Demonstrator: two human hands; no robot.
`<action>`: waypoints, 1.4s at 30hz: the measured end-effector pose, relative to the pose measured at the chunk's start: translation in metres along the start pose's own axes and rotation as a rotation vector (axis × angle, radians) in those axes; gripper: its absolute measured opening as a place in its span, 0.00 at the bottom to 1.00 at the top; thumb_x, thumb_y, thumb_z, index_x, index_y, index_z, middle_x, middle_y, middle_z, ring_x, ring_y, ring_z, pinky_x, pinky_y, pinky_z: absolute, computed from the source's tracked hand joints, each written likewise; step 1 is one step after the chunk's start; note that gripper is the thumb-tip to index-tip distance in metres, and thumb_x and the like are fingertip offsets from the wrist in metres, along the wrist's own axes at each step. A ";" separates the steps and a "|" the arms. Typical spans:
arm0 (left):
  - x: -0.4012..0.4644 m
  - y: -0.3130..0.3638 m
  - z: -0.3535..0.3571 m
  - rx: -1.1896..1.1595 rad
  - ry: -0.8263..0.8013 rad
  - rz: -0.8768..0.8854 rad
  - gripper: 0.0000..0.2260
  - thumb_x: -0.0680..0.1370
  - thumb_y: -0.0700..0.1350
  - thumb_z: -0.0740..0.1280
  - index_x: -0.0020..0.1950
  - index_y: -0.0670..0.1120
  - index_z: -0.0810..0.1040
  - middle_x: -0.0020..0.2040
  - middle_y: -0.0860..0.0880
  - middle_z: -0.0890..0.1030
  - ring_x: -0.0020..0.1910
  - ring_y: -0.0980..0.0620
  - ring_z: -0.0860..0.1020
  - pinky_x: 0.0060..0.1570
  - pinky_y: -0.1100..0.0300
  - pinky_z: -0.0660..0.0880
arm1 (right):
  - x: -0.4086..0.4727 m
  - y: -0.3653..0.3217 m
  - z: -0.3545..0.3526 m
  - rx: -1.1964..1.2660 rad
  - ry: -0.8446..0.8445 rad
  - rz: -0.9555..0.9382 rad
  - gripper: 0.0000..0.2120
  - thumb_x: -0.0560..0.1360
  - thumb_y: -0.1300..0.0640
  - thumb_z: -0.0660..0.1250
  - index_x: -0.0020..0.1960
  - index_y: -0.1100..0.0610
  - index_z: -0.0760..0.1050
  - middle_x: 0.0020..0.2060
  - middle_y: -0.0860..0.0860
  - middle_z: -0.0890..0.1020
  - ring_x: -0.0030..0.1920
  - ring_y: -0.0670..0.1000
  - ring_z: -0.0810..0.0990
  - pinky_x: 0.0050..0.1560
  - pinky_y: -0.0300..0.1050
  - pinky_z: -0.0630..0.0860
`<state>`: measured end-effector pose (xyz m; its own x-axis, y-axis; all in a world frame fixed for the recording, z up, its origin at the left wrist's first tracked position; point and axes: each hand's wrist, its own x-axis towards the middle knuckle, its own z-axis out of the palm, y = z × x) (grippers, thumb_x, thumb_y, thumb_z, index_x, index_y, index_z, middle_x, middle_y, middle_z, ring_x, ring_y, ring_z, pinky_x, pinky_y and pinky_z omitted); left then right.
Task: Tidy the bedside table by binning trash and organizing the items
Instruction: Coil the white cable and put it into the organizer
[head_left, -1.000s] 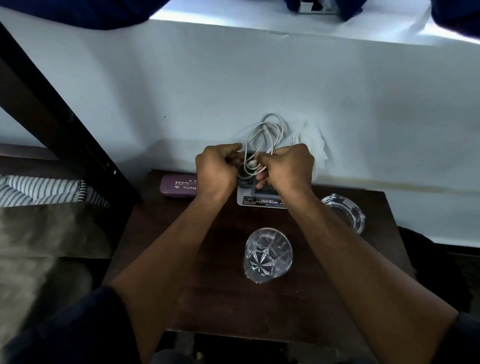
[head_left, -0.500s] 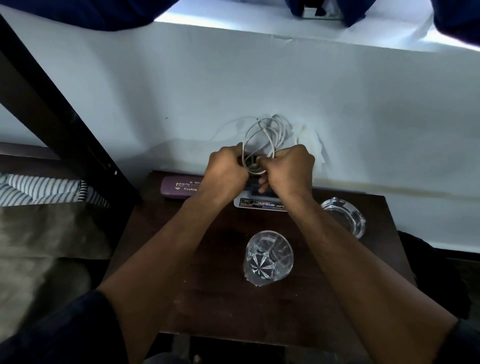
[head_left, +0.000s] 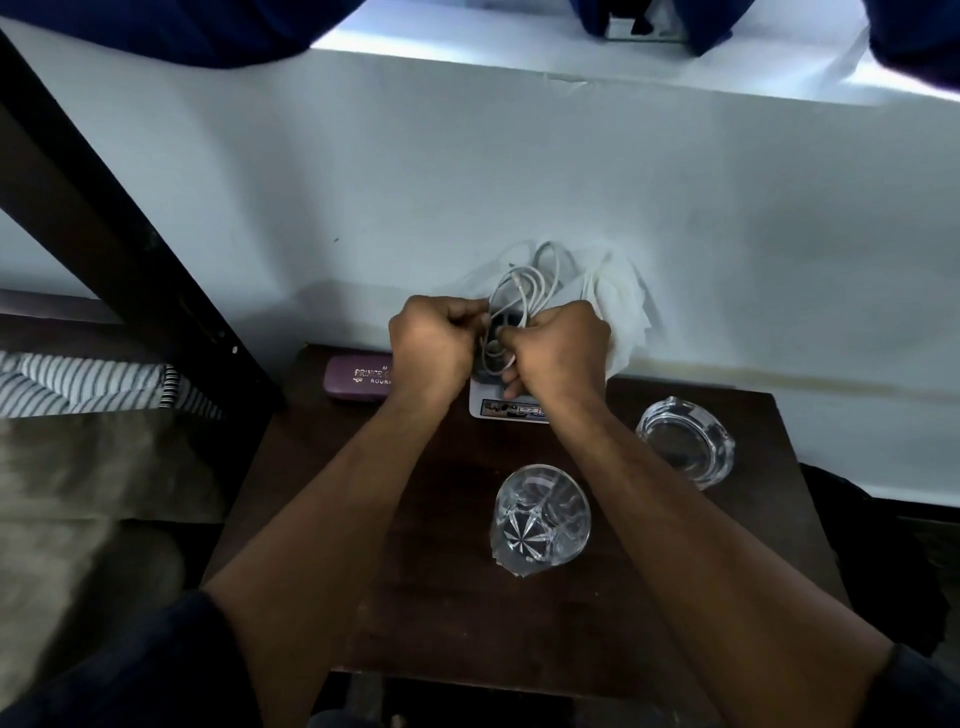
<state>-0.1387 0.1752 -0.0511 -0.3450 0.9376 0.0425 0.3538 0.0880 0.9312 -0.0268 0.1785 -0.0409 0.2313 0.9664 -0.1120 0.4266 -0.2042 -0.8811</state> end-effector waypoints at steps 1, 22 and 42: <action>0.001 -0.001 0.002 -0.011 -0.001 -0.008 0.10 0.75 0.35 0.73 0.55 0.40 0.87 0.52 0.41 0.88 0.50 0.50 0.86 0.54 0.62 0.81 | 0.000 0.002 0.000 -0.008 -0.011 -0.004 0.09 0.71 0.64 0.72 0.37 0.71 0.79 0.25 0.62 0.82 0.19 0.57 0.81 0.21 0.55 0.81; 0.004 -0.017 0.006 0.192 0.019 0.110 0.08 0.77 0.42 0.68 0.49 0.41 0.86 0.48 0.38 0.87 0.44 0.41 0.82 0.52 0.58 0.78 | -0.004 0.012 0.002 -0.259 -0.063 -0.199 0.09 0.76 0.64 0.68 0.39 0.65 0.84 0.30 0.62 0.83 0.34 0.63 0.85 0.37 0.56 0.84; -0.091 0.011 -0.050 0.014 -0.211 0.060 0.13 0.79 0.38 0.66 0.57 0.53 0.85 0.50 0.60 0.87 0.52 0.65 0.84 0.60 0.54 0.80 | -0.064 0.028 -0.096 -0.082 -0.145 -0.175 0.03 0.74 0.56 0.75 0.46 0.53 0.86 0.32 0.47 0.86 0.32 0.44 0.84 0.31 0.34 0.78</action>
<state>-0.1472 0.0735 -0.0265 -0.1335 0.9909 0.0194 0.3804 0.0331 0.9242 0.0540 0.0955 -0.0147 0.0220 0.9993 -0.0308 0.5199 -0.0377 -0.8534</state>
